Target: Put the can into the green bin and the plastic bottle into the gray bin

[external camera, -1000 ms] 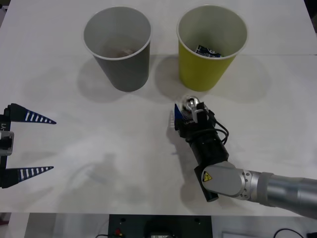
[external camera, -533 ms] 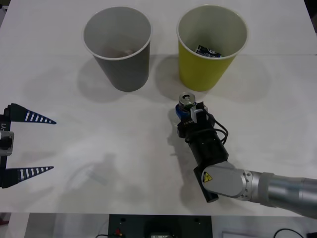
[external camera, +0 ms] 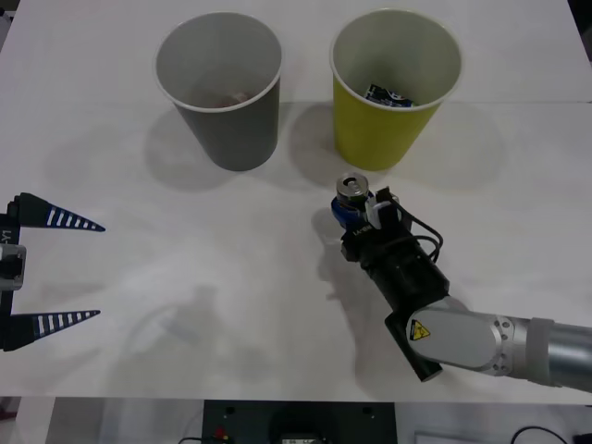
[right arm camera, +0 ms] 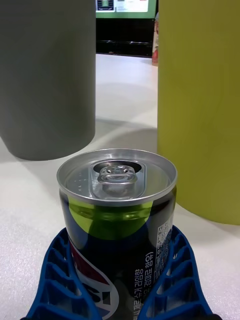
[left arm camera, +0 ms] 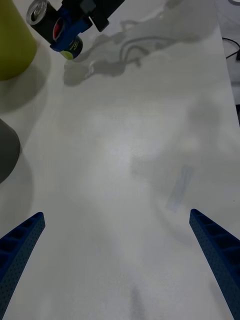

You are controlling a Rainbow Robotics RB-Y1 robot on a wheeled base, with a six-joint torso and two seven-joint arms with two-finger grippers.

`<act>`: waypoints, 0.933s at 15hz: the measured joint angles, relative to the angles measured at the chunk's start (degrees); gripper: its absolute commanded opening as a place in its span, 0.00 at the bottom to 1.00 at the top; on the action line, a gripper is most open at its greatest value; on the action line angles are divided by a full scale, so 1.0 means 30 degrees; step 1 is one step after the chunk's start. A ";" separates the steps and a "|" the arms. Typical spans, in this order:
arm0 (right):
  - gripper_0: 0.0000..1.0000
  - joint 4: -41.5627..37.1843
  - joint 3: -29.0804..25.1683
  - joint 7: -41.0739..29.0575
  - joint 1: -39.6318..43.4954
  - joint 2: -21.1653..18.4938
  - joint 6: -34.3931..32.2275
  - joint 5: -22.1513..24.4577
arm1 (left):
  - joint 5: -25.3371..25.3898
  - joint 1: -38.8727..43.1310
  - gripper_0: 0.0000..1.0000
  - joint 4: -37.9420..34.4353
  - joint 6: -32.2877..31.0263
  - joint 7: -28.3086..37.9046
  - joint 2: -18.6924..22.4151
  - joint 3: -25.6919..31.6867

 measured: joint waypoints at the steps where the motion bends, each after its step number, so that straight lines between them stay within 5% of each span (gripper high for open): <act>1: 0.00 -0.0655 -0.0059 0.0146 0.0054 -0.0608 -0.0542 0.0239 | 0.0000 0.0000 1.00 0.0000 0.0000 0.0000 0.0000 0.0000; 4: 0.00 -0.2601 -0.1504 0.0616 0.0841 -0.2740 -0.3618 0.1597 | 0.0000 0.0000 1.00 0.0000 0.0000 0.0000 0.0000 0.0000; 8: 0.00 -0.4827 -0.5999 0.1057 0.2755 -0.4983 -1.0794 0.4218 | 0.0000 0.0000 1.00 0.0000 0.0000 0.0000 0.0000 0.0000; 14: 0.00 -0.6860 -1.2167 0.1035 0.5235 -0.6071 -1.9299 0.5366 | 0.0000 0.0000 1.00 0.0000 0.0000 0.0000 0.0000 0.0000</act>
